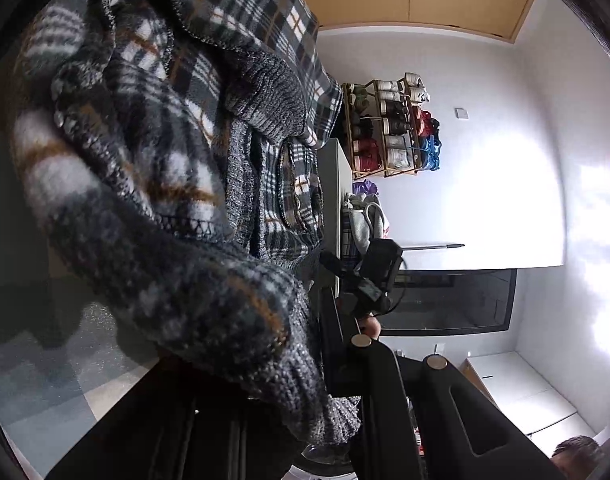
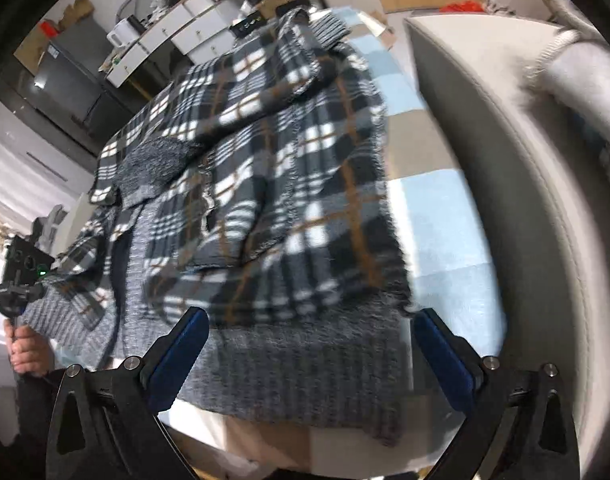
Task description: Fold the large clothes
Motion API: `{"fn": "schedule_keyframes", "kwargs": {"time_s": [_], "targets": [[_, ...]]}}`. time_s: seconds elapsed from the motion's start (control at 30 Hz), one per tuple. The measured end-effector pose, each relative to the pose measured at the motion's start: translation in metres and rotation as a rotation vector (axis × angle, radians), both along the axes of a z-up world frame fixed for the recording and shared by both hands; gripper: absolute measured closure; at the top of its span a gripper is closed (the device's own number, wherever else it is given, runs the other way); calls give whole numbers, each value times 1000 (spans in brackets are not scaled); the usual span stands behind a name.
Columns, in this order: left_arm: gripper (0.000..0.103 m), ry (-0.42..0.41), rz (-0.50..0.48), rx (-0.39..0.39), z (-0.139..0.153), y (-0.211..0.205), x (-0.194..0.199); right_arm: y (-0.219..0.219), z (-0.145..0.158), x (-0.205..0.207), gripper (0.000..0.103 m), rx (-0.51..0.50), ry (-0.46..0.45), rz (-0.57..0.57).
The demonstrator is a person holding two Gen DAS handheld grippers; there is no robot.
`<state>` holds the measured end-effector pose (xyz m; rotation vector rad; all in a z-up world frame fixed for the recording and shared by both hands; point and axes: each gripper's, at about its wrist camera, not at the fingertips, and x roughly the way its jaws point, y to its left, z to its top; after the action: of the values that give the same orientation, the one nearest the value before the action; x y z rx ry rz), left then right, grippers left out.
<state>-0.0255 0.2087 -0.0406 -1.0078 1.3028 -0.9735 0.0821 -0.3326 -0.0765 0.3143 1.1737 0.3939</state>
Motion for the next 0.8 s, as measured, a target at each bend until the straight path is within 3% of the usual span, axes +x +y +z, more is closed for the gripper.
{"fn": "schedule_keyframes", "kwargs": {"time_s": [0.07,0.23,0.27,0.43,0.53,0.63,0.67,0.73,0.8], "targets": [[96,-3,-3,4,0,1,-1,3,-1,5,0,160,35,43],[96,-8,-6,12,1,1,-2,2,10,6,0,388,-23,84],[96,-8,-6,13,1,1,-2,1,9,8,0,396,-22,80],[96,-8,-4,22,1,1,-2,11,-3,13,0,111,39,57],[96,-7,-6,30,1,-2,-1,21,-1,11,0,25,22,102],[96,-14,-7,39,2,-3,-1,37,-5,12,3,114,62,150],[96,-12,-5,42,2,-3,-1,46,-6,11,9,166,76,185],[96,-9,1,53,1,-2,-3,61,-8,11,20,173,67,226],[96,-12,14,87,0,2,-5,69,-10,15,40,160,57,215]]}}
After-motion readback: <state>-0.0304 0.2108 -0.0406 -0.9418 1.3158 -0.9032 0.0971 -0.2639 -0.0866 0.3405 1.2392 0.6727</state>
